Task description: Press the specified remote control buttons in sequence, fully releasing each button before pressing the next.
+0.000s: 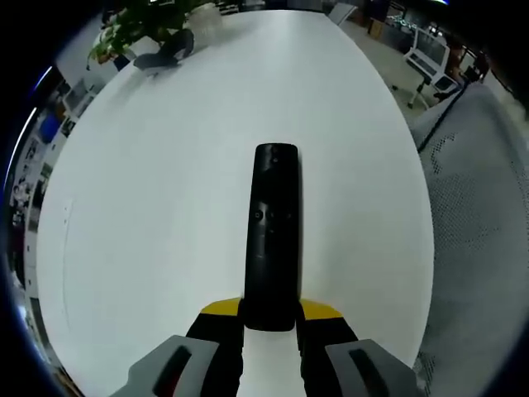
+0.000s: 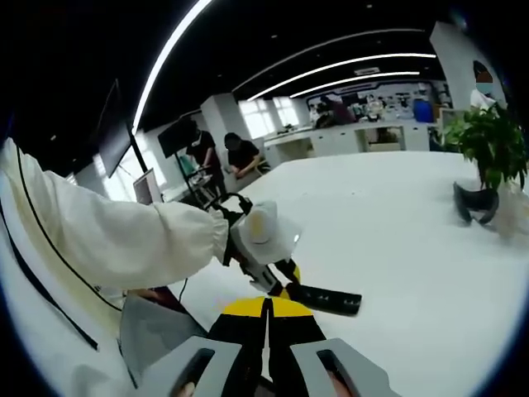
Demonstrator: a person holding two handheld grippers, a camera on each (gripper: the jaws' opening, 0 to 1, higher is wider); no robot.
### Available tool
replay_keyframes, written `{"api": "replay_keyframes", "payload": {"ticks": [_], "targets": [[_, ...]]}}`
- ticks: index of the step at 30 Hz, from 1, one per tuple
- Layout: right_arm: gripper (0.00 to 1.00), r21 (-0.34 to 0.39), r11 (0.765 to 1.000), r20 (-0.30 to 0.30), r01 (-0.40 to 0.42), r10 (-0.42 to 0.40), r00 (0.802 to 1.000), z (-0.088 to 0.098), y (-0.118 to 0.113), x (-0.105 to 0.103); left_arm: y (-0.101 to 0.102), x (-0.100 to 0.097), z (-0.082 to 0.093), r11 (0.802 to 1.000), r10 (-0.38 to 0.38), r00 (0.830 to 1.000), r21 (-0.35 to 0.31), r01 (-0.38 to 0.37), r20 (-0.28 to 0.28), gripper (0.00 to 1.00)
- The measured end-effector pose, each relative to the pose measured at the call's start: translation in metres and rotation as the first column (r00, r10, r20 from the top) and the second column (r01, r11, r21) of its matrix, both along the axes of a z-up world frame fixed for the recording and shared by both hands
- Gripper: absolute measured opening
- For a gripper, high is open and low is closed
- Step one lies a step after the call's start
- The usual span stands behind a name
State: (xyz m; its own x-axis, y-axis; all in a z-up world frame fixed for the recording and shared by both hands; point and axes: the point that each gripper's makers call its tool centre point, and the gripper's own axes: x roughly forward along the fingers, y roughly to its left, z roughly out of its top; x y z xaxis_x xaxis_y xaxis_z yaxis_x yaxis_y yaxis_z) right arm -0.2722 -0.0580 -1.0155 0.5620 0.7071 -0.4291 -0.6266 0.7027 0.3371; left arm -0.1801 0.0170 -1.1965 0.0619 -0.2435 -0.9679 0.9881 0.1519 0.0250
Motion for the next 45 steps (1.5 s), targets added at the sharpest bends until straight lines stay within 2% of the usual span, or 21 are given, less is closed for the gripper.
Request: {"api": "replay_keyframes", "payload": {"ticks": [13,23,34,41,45], "targets": [[0.0,-0.013,1.0,-0.006,-0.022,0.022,1.0,-0.002,0.004,-0.002,-0.003,-0.013,0.001,0.999,0.026,1.0,-0.046,-0.026,0.003,0.23],[0.0,-0.018,0.999,-0.001,-0.027,0.027,1.0,-0.002,0.006,-0.004,-0.007,-0.03,0.0,0.998,0.019,1.0,-0.063,-0.018,0.006,0.23],[0.0,-0.033,0.999,-0.001,-0.034,0.034,0.999,-0.003,0.008,-0.005,-0.009,-0.039,0.0,0.997,0.037,0.999,-0.064,-0.037,0.006,0.23],[0.0,-0.059,0.998,-0.02,-0.016,0.015,1.0,-0.011,0.001,0.003,-0.01,-0.049,0.0,0.997,0.036,0.999,-0.069,-0.036,0.007,0.23],[0.0,-0.05,0.999,-0.027,-0.008,0.006,1.0,-0.01,-0.002,0.005,-0.01,-0.053,0.0,0.996,0.039,0.999,-0.082,-0.039,0.007,0.23]]}}
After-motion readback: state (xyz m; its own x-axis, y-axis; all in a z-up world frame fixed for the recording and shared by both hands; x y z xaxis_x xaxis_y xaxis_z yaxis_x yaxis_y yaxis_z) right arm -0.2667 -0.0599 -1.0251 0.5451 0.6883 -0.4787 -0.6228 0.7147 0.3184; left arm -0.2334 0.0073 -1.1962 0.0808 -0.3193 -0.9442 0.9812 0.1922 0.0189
